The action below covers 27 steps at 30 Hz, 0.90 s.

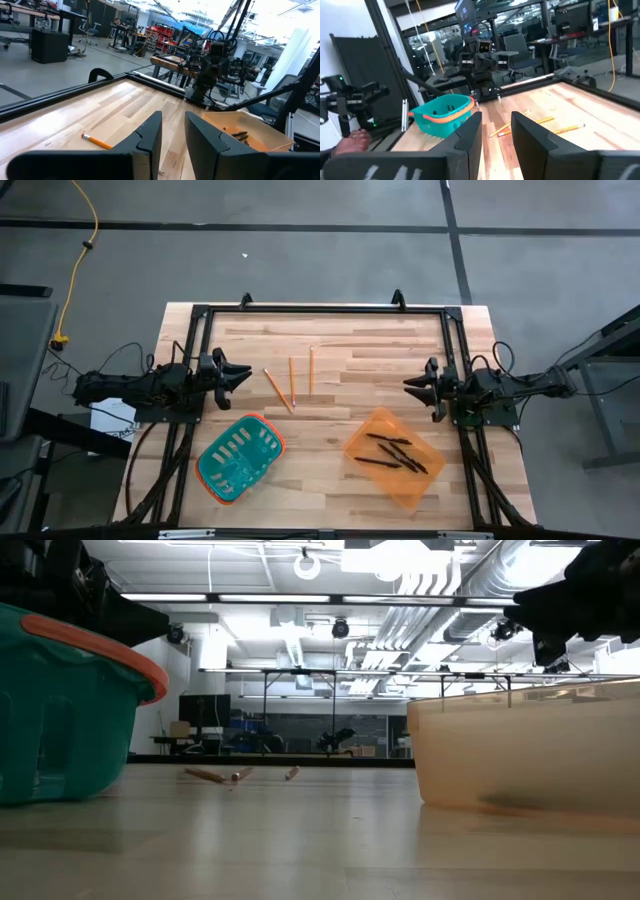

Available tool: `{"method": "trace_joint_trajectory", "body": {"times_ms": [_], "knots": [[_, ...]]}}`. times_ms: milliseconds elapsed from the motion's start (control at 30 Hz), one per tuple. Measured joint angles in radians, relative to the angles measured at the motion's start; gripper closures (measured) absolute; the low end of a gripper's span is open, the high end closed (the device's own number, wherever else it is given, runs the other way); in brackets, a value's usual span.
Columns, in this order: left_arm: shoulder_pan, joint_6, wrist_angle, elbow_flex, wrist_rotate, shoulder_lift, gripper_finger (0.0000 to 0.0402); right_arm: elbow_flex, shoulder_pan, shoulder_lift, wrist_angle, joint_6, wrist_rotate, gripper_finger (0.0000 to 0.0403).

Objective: Sort pens & pencils
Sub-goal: Put the left yellow pencil into the blue bin

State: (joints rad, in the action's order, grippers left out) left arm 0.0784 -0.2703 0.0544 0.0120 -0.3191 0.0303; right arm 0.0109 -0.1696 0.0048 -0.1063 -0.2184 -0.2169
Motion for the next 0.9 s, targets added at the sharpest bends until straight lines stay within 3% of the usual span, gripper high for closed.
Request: {"method": "trace_joint_trajectory", "body": {"times_ms": [467, 667, 900], "knots": [[0.0, 0.0, 0.004, 0.0, 0.0, 0.0, 0.033, 0.0, 0.0, 0.0, 0.023, -0.009, 0.0, 0.0306], [0.0, -0.244, 0.013, 0.0, 0.0, 0.0, 0.033, 0.0, 0.0, 0.0, 0.023, -0.009, 0.0, 0.0306], [0.0, -0.261, 0.002, 0.0, 0.0, 0.0, 0.033, 0.0, 0.0, 0.0, 0.023, -0.009, 0.0, 0.0306]]}}
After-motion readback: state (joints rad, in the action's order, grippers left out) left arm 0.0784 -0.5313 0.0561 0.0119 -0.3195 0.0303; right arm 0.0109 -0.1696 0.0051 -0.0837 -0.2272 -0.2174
